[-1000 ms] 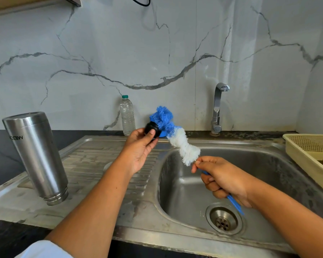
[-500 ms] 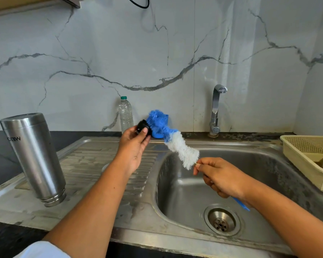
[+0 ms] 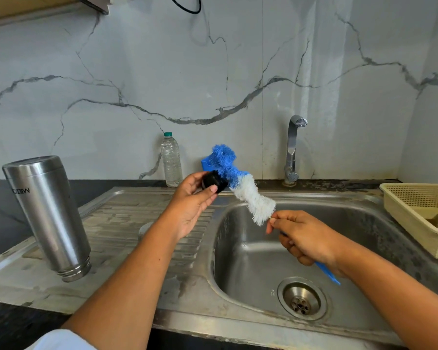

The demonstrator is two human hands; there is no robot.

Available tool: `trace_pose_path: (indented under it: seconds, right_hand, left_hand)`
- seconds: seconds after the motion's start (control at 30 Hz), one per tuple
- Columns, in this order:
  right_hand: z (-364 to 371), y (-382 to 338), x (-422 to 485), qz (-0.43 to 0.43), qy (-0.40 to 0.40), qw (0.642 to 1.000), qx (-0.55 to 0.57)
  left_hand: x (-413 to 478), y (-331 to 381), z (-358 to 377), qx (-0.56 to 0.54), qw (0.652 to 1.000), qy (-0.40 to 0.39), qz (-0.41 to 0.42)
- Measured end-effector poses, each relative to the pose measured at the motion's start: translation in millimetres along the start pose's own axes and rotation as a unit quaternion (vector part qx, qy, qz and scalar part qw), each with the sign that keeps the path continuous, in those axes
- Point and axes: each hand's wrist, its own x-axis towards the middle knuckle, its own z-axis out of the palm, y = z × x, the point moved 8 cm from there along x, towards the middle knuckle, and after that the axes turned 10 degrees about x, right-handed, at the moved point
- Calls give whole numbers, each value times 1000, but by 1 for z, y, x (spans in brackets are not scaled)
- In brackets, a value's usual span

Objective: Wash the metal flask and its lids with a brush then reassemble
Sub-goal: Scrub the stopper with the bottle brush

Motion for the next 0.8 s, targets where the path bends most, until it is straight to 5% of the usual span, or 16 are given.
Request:
trace_pose_path:
  seconds: [0.13,0.27,0.43,0.57,0.73,0.8]
  right_hand:
    - [1,2,-4,11,-22,1000,-8]
    - [0,3,0,10,-9,1000,0]
    - [-1,5,-3,25,-33,999,11]
    - [-3,7,-1,28,-23,999,10]
    - [-1,8,-4,31,-38,999,-2]
    - [3,7,-1,18,-26,999,-2]
  left_hand:
    - [3,7,-19,-14,997,77,23]
    - [-2,-1,-2,50,999,2,9]
    - [1,12,-16,55,995,69,41]
    - [0,0,-4,145,989,0,27]
    - [4,8,-27,77,990,114,35]
    - [1,1,-16,119,990,71,8]
